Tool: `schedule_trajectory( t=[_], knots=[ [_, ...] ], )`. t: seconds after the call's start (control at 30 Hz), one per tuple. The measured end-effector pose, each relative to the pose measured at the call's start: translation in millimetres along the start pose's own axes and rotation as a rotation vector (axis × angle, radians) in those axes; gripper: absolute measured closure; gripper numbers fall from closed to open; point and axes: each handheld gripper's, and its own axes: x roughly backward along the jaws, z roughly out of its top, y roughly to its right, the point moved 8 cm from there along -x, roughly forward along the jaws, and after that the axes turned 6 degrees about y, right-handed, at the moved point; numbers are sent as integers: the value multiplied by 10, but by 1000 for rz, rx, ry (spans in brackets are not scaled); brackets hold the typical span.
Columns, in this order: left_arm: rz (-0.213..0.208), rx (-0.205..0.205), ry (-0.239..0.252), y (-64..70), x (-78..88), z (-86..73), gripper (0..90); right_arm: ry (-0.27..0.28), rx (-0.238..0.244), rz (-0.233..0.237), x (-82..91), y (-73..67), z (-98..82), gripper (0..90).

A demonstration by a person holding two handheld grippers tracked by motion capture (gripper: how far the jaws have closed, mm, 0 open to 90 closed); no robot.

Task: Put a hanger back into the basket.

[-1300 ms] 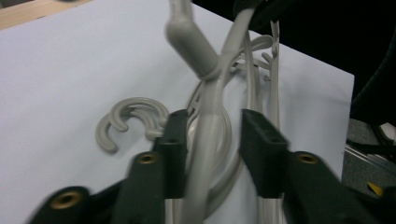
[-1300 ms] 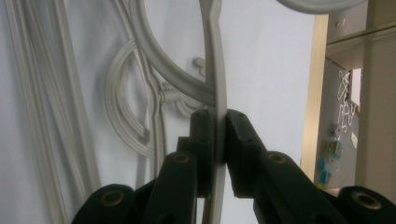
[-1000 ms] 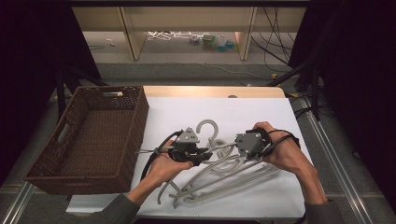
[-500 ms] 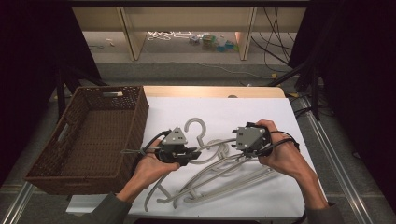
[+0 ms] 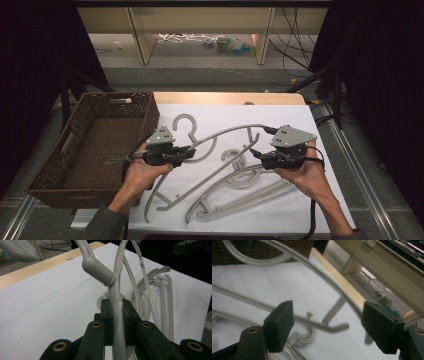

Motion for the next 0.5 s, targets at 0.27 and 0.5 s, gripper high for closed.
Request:
schedule_trajectory(
  t=[0.27,0.5],
  knots=[
    [28,47,40,-111,109,79,817,33,-142,-19,24,14,-204,215],
    [-5,81,39,-121,185,121,817,23,-188,-21,18,-77,-350,195]
  ],
)
